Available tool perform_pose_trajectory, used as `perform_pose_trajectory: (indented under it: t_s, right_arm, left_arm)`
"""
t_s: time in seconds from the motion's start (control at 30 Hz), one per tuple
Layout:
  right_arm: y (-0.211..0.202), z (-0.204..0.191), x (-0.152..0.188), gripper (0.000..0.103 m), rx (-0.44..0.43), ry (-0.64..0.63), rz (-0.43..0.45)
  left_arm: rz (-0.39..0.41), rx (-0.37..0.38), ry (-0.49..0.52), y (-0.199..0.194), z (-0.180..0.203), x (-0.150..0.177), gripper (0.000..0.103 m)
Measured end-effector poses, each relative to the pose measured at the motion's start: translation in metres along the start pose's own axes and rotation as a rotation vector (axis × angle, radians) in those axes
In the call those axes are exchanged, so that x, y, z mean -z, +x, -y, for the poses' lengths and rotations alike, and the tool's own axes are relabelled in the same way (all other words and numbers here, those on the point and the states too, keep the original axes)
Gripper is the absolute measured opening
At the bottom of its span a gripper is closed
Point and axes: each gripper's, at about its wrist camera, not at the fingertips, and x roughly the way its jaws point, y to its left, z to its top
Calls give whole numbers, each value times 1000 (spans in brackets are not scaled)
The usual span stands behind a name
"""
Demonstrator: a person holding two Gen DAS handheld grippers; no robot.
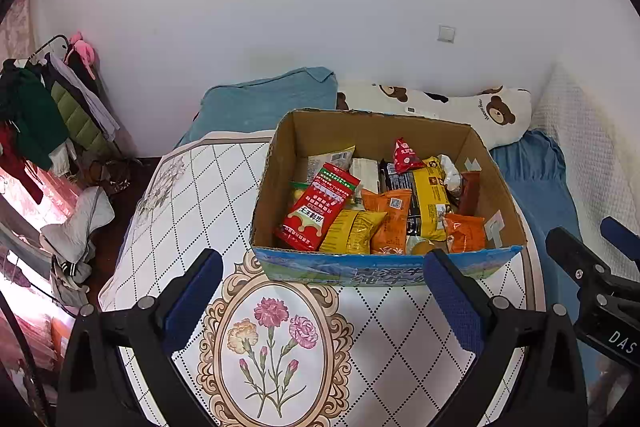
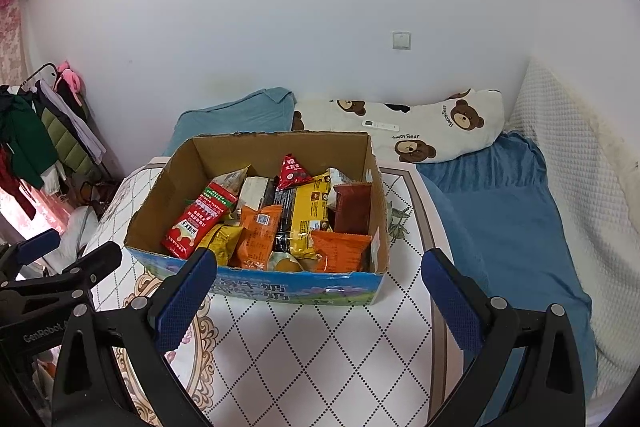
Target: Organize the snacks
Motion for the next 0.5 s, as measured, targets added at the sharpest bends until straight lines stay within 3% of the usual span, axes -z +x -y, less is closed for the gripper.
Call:
perform_pose_trajectory:
  t_s: [0.5]
  right_arm:
    - [2, -1, 2, 103, -6, 7, -4]
  left_arm:
    - [13, -1, 0, -4, -3, 1, 102]
